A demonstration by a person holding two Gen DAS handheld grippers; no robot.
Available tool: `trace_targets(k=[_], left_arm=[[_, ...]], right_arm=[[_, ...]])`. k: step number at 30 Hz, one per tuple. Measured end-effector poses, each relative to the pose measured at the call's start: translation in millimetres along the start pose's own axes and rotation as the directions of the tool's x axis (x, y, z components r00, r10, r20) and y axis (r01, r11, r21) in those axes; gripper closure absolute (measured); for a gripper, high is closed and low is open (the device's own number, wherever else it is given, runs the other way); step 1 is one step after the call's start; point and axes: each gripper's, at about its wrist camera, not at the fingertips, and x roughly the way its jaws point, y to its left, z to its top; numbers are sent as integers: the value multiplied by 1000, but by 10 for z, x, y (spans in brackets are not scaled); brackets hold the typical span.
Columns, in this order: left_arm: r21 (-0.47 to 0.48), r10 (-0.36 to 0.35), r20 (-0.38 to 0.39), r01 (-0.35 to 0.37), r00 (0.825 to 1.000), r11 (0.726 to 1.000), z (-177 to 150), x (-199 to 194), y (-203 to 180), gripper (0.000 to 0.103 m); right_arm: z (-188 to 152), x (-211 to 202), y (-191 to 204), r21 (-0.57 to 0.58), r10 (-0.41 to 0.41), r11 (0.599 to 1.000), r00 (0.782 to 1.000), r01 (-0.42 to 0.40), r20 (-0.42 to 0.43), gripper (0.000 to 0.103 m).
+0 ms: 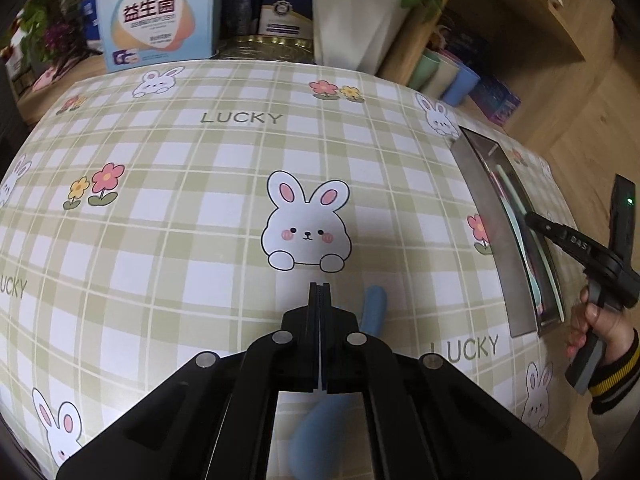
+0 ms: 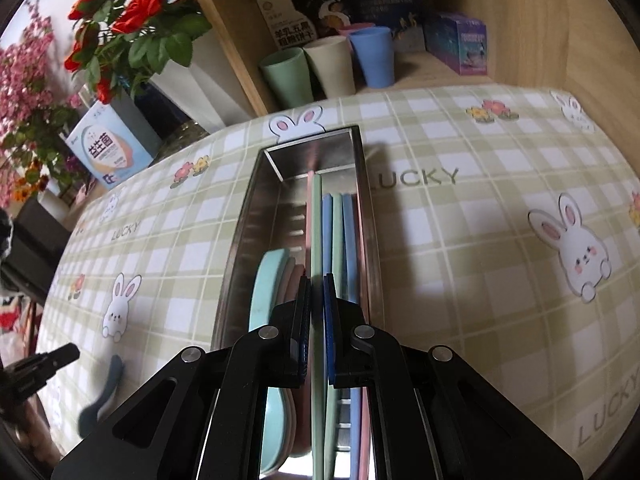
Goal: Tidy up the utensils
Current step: 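Carry the green chopstick into the steel tray and open the right gripper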
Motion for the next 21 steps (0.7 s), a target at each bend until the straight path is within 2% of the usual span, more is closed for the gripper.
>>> trace_targets(k=[2,6,10,15,21], left_arm=[[12,-16,-17,16,1000,1000,-6,3,7,100],[38,-62,-45,64,997,997,-57,-7,5,83],[79,-109,-82,115,991,990,-153,4,-84,72],[140,-135,-137,155,981,978,-310,64,-251,72],[157,-170,-154,194,973,968,-372,76,-365,72]], right_arm=[[-11,17,-9,12,1,1000,1000,-1,-4,97],[-19,18,8,22,-10,1000,1000,11,-9,96],[-27,-63,53,18,-11,1000,1000,11,4,95],[-96,-260,109,30,-14,999,999,13,30,95],[-293,-486,145,66,-21,998,999,18,46,95]])
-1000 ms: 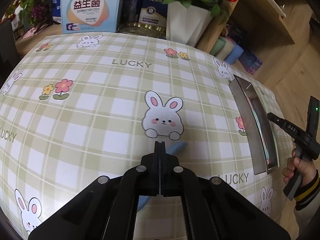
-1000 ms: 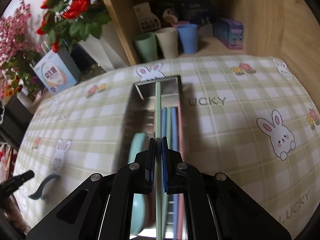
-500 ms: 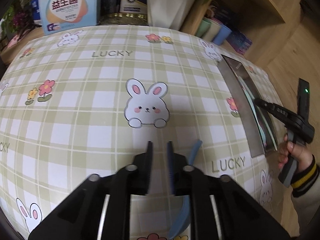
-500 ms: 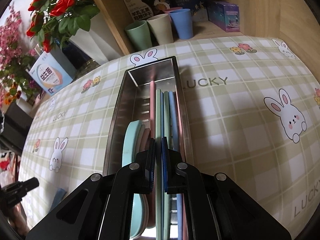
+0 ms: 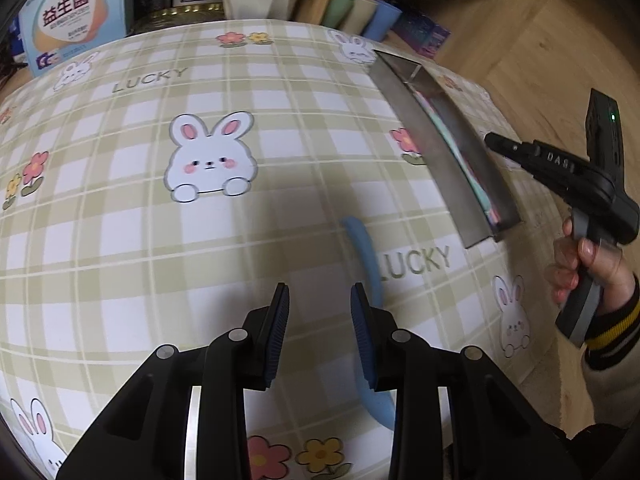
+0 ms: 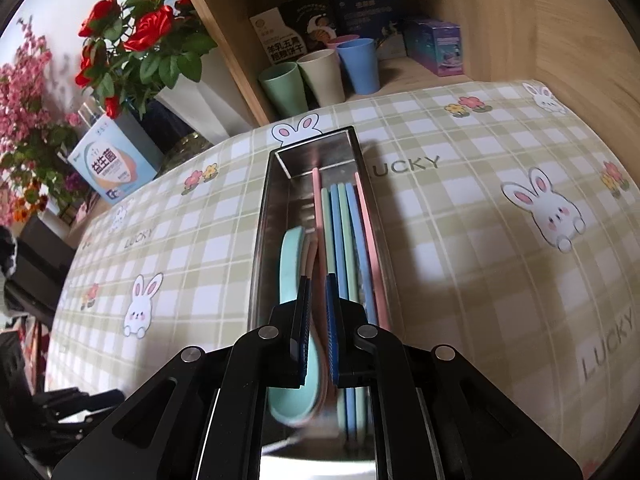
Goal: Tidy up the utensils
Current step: 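Carry the green chopstick into the steel tray and open the right gripper, then lower the blue spoon into the steel tray and open the left gripper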
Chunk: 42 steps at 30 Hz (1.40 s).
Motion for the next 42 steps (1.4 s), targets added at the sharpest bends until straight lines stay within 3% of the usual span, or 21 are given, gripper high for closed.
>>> trace_targets(k=[5,13,24,26,27,30,39,41,42], left_arm=[[44,-21,0,21,1000,999,-2,3,-139,69],[104,80,-19,-77,997,992,-62,136,-213,70],[137,96,-31,-91,995,986,-73,217,-280,70],[140,106,-31,-100,994,985,-68,233,-293,77],[141,109,-35,-103,993,985,-64,248,-291,87],[132,111,-27,-107,993,985,-62,234,-278,88],[-62,55,47,-52,997,997,273,26,-193,89],[-121,34,74,-25,997,992,408,10,-219,89],[-149,13,85,0,996,989,491,21,-256,89]], right_arm=[[-180,-165,8,-7,-31,999,999,32,8,95],[-396,-270,81,-27,-22,999,1000,21,-9,95],[-462,-238,86,-29,-23,999,999,23,-25,95],[-463,-237,66,-25,-30,999,999,30,-25,95],[-466,-238,58,-23,-33,999,999,32,-24,95],[-468,-253,35,-18,-37,999,999,37,-19,95],[-266,-343,-135,-16,-82,996,996,83,15,95],[-205,-358,-212,-9,-89,996,996,90,21,90],[-181,-360,-248,-6,-96,995,995,97,23,83]])
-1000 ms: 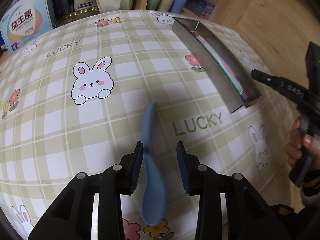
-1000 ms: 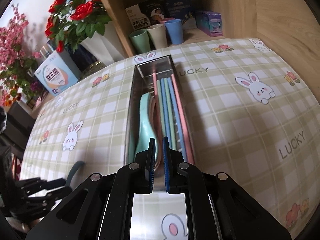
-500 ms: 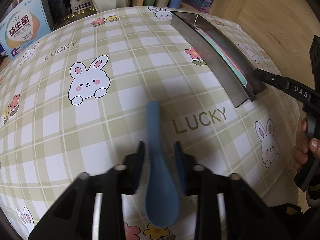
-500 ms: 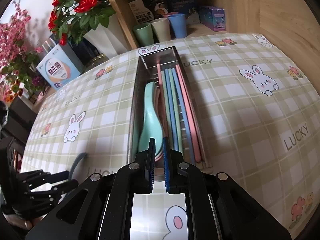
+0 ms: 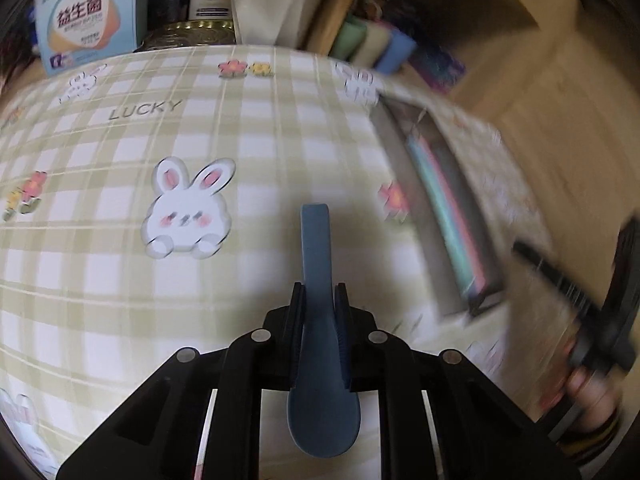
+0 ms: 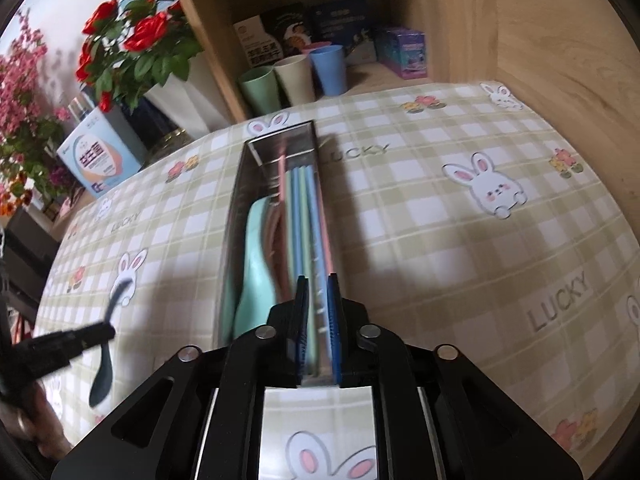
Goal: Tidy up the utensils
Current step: 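Lower the blue spoon into the steel tray and open the left gripper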
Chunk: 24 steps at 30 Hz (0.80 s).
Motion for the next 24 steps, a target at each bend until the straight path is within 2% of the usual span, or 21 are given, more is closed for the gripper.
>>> trace_targets(k=[1,3,9,15,24], left_arm=[[-18,-15,5,15,1000,1000,58,35,-62,89],[-35,-41,15,42,999,999,165,94,-220,89],[-57,-107,23,109,994,992,437,408,-791,89],[-39,-82,25,83,996,996,544,678,-1097,89],[-31,-37,14,37,999,999,566,893,-1112,88]], right_arm=[[15,1,-22,2,-5,1000,1000,5,1,78],[55,-9,-93,12,-8,1000,1000,8,9,60],[133,-16,-212,28,8,1000,1000,-8,11,49],[167,-8,-341,55,21,998,1000,-22,11,47],[152,84,-417,86,23,996,1000,-22,-9,47]])
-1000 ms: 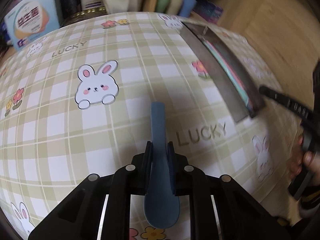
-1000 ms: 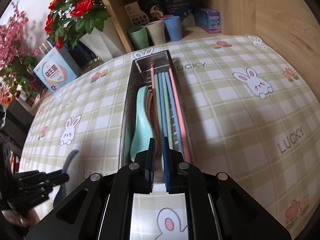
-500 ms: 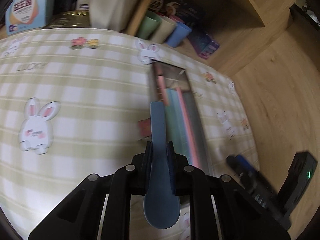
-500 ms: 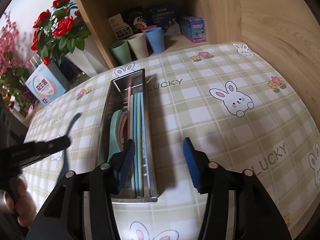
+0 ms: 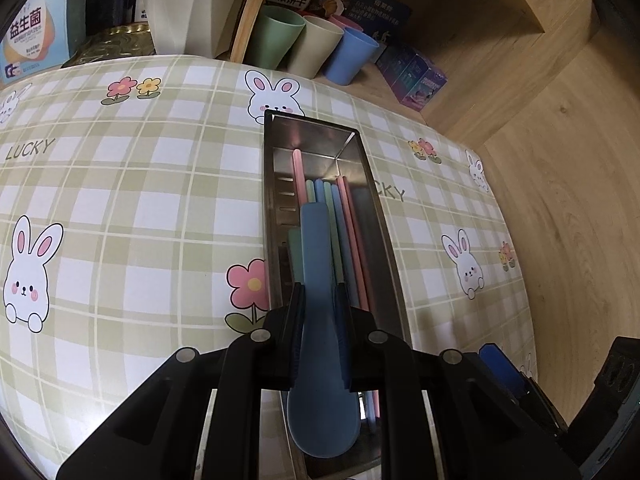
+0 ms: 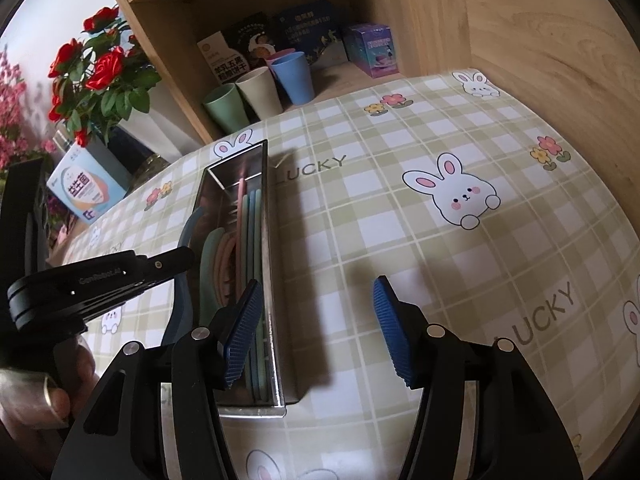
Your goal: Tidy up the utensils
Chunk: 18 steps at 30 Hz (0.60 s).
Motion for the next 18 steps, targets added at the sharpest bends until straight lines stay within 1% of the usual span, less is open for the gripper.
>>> trace_targets(k=[4,10,14,18], left_arm=[[21,12,-6,-12,1000,1000,-19,51,-28,88],[36,1,-24,0,1000,999,-49,49,-16,88],[62,4,-18,-3,1000,998,-64,-31,4,88],[95,30,-2,-30,1000,995,-76,-176,43,87]], right_arm=[[-7,21,11,7,4,1000,1000,-4,-8,47],[3,-17,45,1,-1,1000,1000,1,-6,47],[14,-68,68,-8,-11,1000,1000,11,0,47],[36,-129,119,-20,-19,1000,1000,20,8,47]])
